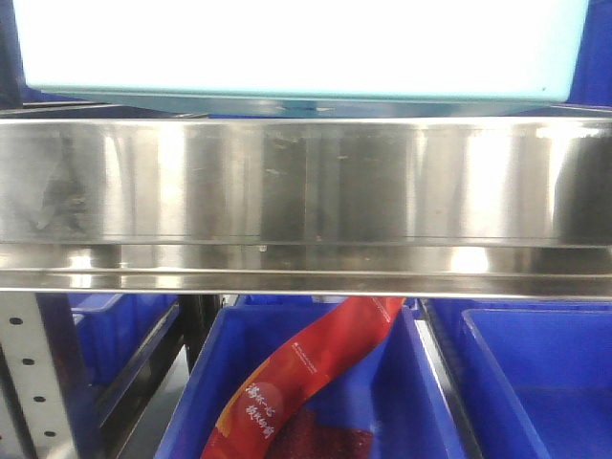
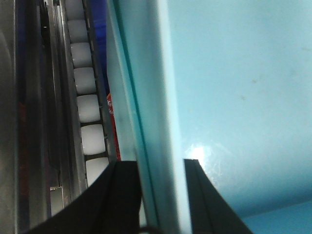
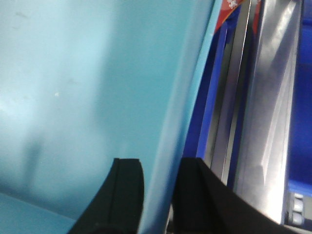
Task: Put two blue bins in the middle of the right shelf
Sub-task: 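Push the held bin forward onto the upper shelf rollers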
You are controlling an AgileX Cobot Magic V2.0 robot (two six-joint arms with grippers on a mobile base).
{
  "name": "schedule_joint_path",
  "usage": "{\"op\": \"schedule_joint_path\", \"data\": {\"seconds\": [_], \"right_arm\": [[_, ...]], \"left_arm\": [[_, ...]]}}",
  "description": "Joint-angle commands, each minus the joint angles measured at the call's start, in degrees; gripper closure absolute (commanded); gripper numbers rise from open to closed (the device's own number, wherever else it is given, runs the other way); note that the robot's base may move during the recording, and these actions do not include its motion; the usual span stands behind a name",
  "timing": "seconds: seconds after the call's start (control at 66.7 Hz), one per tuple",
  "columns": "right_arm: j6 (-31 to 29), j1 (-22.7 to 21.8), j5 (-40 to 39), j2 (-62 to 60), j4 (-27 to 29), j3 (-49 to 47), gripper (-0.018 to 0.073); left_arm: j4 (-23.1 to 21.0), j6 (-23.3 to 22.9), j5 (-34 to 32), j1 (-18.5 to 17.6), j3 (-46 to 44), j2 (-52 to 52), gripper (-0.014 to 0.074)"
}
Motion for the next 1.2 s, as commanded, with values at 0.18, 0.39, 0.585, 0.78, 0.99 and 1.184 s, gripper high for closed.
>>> {"op": "schedule_joint_path", "data": {"seconds": [0.18, 0.39, 0.585, 0.78, 0.99, 1.184], "right_arm": [[-1.54, -0.13, -3.19, -0.87, -1.01, -0.20, 0.0487], [-1.54, -0.13, -2.87, -0.87, -1.90, -0.87, -0.0016], [-1.54, -0.13, -2.28, -2.92, -2.63, -3.34, 0.0000], [-1.54, -0.13, -3.96, -9.43, -5.06, -4.11, 0.0061], [-1.45, -0.13, -5.14, -18.16, -12.96, -0.67, 0.0593], [-1.45, -0.24, -11.18, -27.68, -13.68, 9.94, 0.0718]], "left_arm": [[-0.99, 0.77, -1.25, -0.26, -0.51, -0.71, 0.0292], [-0.99, 0.77, -1.25, -0.26, -0.51, -0.82, -0.0020], [-0.99, 0.77, 0.38, -0.26, -1.81, -3.06, -0.0003], [-0.13, 0.77, 0.17, -0.26, -1.92, -10.76, 0.0011], [6.89, 0.57, 0.17, -0.26, -0.99, -19.31, 0.0384], [8.70, 0.44, -4.22, -0.26, 8.38, -27.88, 0.0708]]}}
